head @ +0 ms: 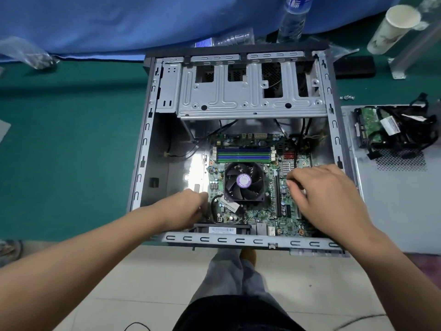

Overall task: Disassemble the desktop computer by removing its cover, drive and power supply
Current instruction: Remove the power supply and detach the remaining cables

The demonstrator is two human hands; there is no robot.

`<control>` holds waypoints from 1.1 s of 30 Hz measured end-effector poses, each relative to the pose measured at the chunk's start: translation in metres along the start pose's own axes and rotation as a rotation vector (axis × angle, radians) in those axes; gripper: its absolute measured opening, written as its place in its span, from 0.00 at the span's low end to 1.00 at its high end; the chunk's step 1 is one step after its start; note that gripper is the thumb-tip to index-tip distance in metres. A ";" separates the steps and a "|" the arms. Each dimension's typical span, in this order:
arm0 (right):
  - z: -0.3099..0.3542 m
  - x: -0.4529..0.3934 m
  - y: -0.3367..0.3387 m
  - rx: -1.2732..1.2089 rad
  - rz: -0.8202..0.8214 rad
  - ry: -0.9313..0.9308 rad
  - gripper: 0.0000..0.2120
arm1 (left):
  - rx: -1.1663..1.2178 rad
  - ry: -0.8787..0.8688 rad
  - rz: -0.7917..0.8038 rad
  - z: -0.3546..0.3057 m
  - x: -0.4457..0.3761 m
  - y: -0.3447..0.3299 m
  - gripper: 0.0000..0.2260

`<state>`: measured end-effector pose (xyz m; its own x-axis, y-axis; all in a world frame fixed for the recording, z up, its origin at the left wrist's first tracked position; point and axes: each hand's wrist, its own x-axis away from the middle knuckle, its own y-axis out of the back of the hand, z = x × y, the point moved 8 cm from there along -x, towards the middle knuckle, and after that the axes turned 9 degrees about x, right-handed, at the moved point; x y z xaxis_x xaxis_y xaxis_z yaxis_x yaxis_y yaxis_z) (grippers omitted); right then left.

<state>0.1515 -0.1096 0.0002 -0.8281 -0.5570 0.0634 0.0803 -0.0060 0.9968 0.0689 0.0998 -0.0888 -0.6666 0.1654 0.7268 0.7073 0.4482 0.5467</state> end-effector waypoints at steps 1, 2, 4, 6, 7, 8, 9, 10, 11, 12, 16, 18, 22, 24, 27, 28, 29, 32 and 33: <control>0.000 0.000 0.000 -0.002 0.005 0.001 0.07 | -0.006 -0.019 0.003 -0.002 0.002 0.000 0.07; 0.000 0.000 -0.001 -0.005 0.011 0.003 0.08 | -0.002 -0.034 0.004 -0.003 0.003 0.001 0.07; 0.000 0.000 -0.002 -0.007 0.016 0.005 0.08 | 0.020 -0.061 0.000 -0.006 0.006 0.004 0.09; 0.000 -0.001 -0.002 -0.006 0.018 0.003 0.08 | 0.023 -0.090 -0.003 -0.009 0.006 0.008 0.09; -0.001 -0.001 -0.002 -0.005 0.018 0.000 0.08 | 0.008 -0.106 -0.006 -0.010 0.005 0.009 0.09; -0.001 -0.001 -0.001 -0.003 0.018 -0.001 0.08 | -0.019 -0.112 -0.011 -0.011 0.005 0.009 0.08; 0.000 -0.001 -0.001 0.001 0.016 0.000 0.09 | -0.052 -0.108 -0.020 -0.011 0.005 0.009 0.08; 0.000 0.000 0.000 0.008 0.013 0.002 0.09 | -0.087 -0.094 -0.033 -0.011 0.005 0.010 0.09; 0.001 0.000 0.001 0.012 0.010 0.004 0.09 | -0.122 -0.073 -0.045 -0.010 0.004 0.010 0.11; 0.001 0.000 0.001 0.012 0.008 0.005 0.08 | -0.153 -0.049 -0.049 -0.009 0.004 0.010 0.13; 0.001 -0.001 0.000 0.009 0.020 0.008 0.08 | -0.192 0.028 -0.062 -0.007 0.002 0.010 0.16; 0.001 -0.001 0.000 0.009 0.020 0.011 0.09 | -0.166 0.060 -0.058 -0.005 0.001 0.009 0.16; 0.001 -0.001 0.001 0.000 0.015 0.006 0.09 | -0.030 0.033 -0.005 -0.003 0.000 0.003 0.08; 0.001 -0.001 0.001 0.006 0.014 0.006 0.08 | 0.049 -0.004 -0.002 -0.004 0.002 0.001 0.07; 0.002 -0.001 0.001 0.013 0.011 0.010 0.08 | 0.081 -0.022 -0.023 -0.005 0.001 0.002 0.08; 0.002 -0.002 0.001 0.011 0.012 0.009 0.08 | 0.086 -0.019 -0.032 -0.004 0.001 0.003 0.08; 0.002 -0.002 0.001 0.009 0.014 0.007 0.08 | 0.087 -0.014 -0.040 -0.003 0.001 0.004 0.07; 0.002 -0.001 0.001 0.006 0.022 0.002 0.09 | 0.089 0.006 -0.044 -0.002 0.002 0.005 0.06; 0.002 -0.001 0.001 0.006 0.028 0.002 0.09 | 0.076 0.014 -0.049 -0.002 0.002 0.005 0.05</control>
<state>0.1517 -0.1074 0.0010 -0.8246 -0.5584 0.0908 0.1000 0.0141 0.9949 0.0713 0.1004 -0.0833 -0.6961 0.1301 0.7060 0.6540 0.5207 0.5488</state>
